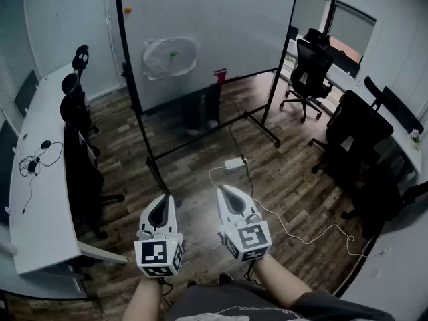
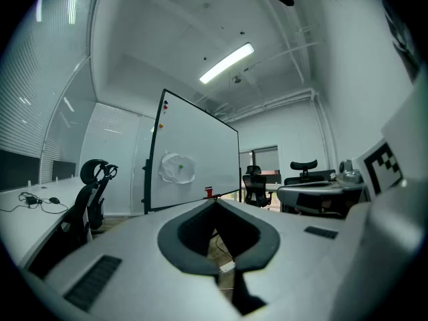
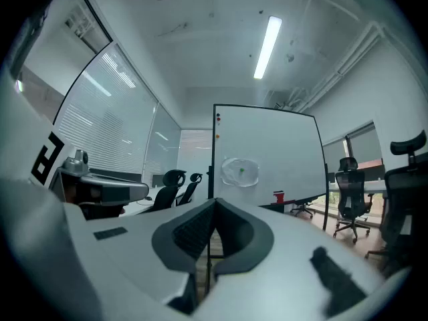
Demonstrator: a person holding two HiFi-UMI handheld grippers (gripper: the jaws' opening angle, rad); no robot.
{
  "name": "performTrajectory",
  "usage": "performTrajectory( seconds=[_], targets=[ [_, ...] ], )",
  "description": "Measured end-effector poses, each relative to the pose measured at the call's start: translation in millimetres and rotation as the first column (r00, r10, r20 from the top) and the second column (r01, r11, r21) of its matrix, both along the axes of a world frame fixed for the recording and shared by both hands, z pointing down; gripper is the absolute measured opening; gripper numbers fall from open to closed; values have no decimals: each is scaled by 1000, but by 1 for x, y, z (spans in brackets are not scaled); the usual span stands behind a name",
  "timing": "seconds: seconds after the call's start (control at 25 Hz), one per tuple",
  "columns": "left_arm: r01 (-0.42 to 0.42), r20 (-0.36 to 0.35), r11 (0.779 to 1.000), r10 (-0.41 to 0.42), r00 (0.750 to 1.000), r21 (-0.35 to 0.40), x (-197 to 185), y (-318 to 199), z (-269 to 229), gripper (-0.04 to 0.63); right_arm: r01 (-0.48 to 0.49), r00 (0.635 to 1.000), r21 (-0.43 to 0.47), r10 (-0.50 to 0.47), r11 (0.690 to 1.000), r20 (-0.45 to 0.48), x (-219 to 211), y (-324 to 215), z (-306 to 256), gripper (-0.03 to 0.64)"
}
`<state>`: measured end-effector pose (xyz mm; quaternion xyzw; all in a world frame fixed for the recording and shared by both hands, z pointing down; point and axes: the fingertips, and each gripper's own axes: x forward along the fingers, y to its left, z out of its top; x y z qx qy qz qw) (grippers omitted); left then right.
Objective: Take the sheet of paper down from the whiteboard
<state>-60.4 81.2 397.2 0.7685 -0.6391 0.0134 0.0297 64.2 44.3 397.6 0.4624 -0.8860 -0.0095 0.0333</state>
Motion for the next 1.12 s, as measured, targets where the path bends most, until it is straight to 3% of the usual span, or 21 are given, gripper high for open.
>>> performTrajectory(
  seconds=[0.32,0.64,0.76,0.88,1.12],
  targets=[
    [21,-10,1000,-21,1000,-8,-22,8,6,14,16,1000,-10,-16,1000,5,-20,8,9,21],
    [13,-13,998,-14,1000,-61,-39,12,21,12,52,999,-113,-51,992,8,-42,12,34,21],
    [-9,-35,989,4,999,-145,-48,12,42,14,62,993,-144,-75,988,-90,-54,18,53,21],
    [-31,-54,985,22,998,-167,-56,13,52,14,33,983,-114,-53,993,-178,-57,24,61,23],
    [-59,-57,986,51,997,-155,-64,2,49,14,-12,983,-108,-9,994,-186,-55,26,65,23]
  ],
)
